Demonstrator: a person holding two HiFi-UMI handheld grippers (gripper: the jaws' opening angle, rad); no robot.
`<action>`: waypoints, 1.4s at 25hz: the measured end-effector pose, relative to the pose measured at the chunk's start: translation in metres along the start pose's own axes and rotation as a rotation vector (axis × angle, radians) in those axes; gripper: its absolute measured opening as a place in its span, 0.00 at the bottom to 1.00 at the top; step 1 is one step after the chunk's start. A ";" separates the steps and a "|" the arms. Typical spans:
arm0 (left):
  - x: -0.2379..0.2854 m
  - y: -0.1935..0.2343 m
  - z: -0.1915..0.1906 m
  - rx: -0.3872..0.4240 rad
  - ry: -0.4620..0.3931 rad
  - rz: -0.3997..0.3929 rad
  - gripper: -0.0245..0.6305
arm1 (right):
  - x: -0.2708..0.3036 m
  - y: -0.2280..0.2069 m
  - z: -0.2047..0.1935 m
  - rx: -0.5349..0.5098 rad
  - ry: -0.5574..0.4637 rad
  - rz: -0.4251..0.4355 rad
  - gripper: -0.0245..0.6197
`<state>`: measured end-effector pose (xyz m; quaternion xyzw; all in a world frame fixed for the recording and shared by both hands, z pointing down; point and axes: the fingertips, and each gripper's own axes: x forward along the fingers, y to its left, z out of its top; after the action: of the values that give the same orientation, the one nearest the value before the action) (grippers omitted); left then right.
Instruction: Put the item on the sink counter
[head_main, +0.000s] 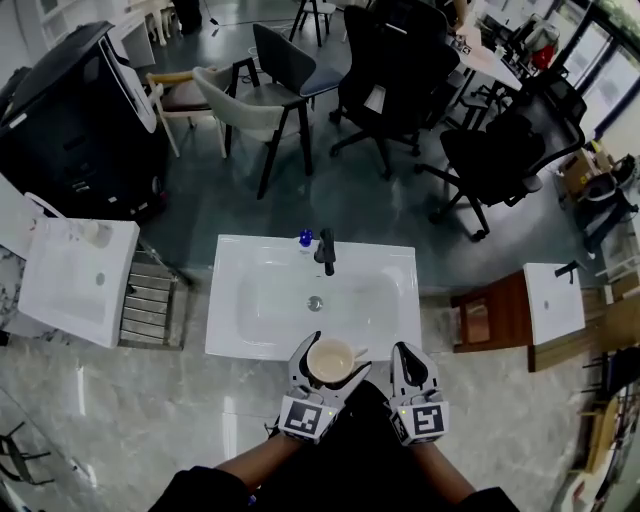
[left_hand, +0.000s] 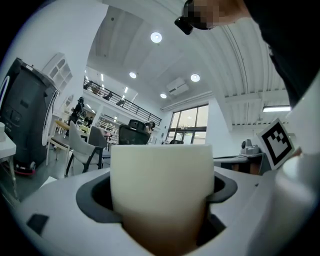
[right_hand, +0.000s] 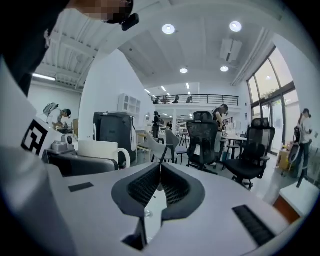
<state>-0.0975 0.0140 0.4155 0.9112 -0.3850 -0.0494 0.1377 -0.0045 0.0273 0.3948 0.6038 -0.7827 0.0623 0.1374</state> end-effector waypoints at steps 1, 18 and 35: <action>-0.003 0.004 0.000 0.002 -0.003 0.006 0.76 | 0.002 0.004 -0.001 -0.019 0.002 0.007 0.09; 0.057 0.009 -0.012 0.102 0.043 0.004 0.76 | 0.052 -0.051 -0.005 0.104 -0.068 -0.007 0.09; 0.240 0.040 -0.071 0.165 0.121 0.024 0.76 | 0.145 -0.171 -0.029 0.115 -0.021 -0.030 0.09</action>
<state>0.0564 -0.1694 0.4989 0.9161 -0.3896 0.0392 0.0858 0.1308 -0.1444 0.4526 0.6232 -0.7700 0.0988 0.0951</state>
